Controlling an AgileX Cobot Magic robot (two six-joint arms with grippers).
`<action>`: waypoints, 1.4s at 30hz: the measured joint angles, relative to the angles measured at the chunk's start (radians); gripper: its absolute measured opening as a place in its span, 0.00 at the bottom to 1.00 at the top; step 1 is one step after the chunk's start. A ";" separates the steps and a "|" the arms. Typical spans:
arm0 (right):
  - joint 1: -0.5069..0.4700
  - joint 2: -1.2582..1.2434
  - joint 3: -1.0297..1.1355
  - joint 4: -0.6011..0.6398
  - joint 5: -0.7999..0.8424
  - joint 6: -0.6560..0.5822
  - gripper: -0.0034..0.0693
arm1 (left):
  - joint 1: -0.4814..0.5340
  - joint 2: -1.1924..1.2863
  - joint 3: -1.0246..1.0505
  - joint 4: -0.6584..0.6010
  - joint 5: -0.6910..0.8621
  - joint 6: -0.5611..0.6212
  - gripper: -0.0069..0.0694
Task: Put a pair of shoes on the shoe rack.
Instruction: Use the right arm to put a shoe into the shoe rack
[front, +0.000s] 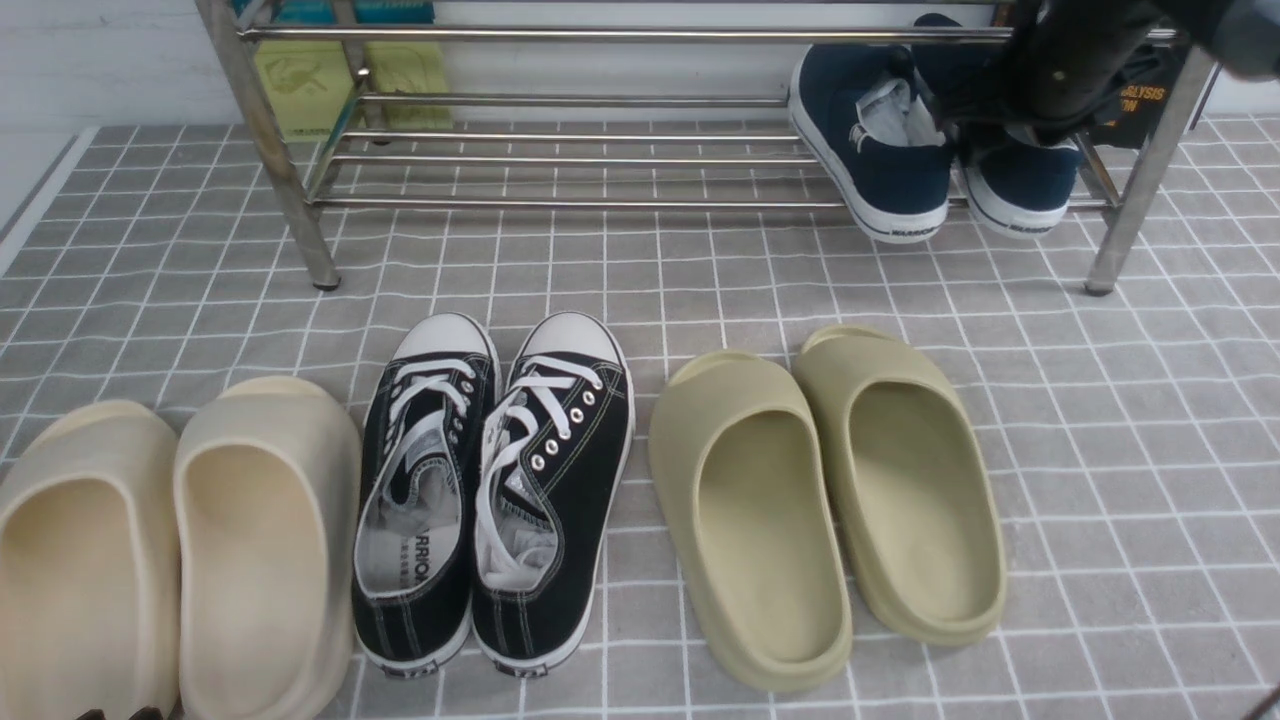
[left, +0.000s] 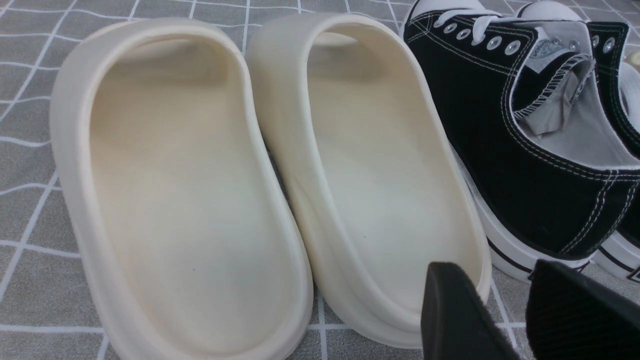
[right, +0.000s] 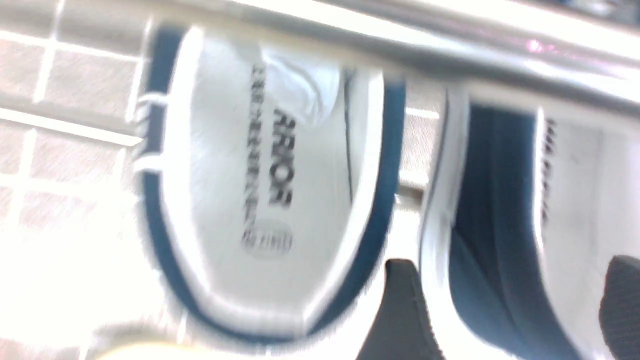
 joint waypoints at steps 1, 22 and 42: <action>0.000 -0.013 0.013 0.000 0.000 0.000 0.76 | 0.000 0.000 0.000 0.000 0.000 0.000 0.40; -0.009 -0.110 0.282 -0.208 -0.131 0.010 0.64 | 0.000 0.000 0.000 0.000 0.000 0.000 0.40; -0.011 -0.070 0.195 -0.025 -0.145 0.013 0.33 | 0.000 0.000 0.000 0.000 0.000 0.000 0.40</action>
